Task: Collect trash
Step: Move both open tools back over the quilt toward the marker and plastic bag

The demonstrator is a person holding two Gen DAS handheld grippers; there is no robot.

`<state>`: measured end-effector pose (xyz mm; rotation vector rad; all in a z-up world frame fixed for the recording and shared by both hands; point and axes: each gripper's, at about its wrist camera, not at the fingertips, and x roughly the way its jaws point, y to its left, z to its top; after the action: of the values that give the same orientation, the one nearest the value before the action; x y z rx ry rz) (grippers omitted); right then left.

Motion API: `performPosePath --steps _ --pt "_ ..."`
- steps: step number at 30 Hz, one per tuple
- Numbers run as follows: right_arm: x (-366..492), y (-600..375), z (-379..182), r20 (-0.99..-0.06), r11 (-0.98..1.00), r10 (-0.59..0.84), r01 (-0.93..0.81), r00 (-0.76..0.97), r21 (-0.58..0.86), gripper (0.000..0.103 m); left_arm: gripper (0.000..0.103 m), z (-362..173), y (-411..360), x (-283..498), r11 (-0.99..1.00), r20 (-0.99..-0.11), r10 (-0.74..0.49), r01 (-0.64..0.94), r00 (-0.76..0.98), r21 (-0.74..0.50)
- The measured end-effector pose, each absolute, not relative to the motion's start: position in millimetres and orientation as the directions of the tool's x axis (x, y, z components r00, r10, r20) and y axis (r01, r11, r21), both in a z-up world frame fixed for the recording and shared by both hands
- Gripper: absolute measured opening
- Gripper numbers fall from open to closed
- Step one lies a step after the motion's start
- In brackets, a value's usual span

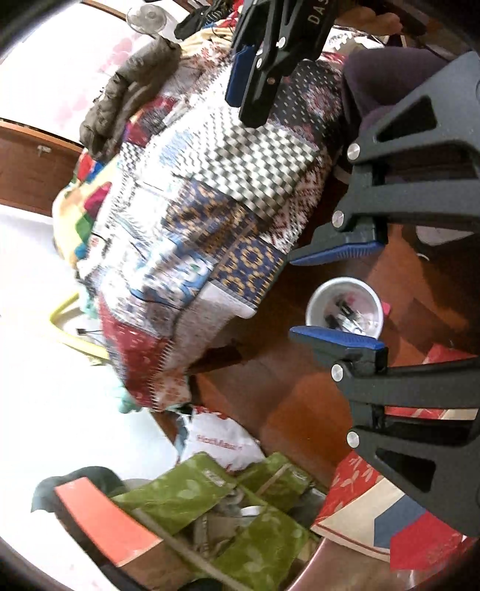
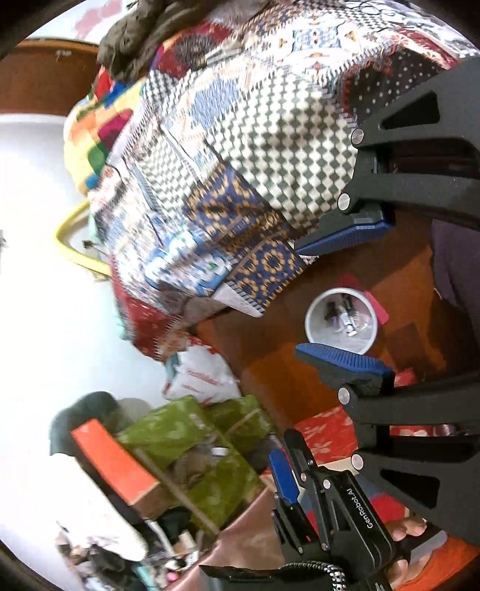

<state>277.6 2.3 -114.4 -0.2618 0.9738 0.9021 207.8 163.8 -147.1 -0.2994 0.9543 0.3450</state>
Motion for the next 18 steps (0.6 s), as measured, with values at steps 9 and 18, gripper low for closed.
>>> performPosePath --steps 9,18 --pt "286 -74 -55 -0.689 0.697 0.592 -0.694 0.417 0.178 0.046 0.035 -84 107 231 0.939 -0.752 0.150 -0.330 0.642 -0.095" --pt "306 -144 -21 -0.611 0.789 0.532 -0.606 0.586 0.106 0.046 0.045 -42 43 277 0.976 -0.683 0.083 -0.199 0.725 -0.093"
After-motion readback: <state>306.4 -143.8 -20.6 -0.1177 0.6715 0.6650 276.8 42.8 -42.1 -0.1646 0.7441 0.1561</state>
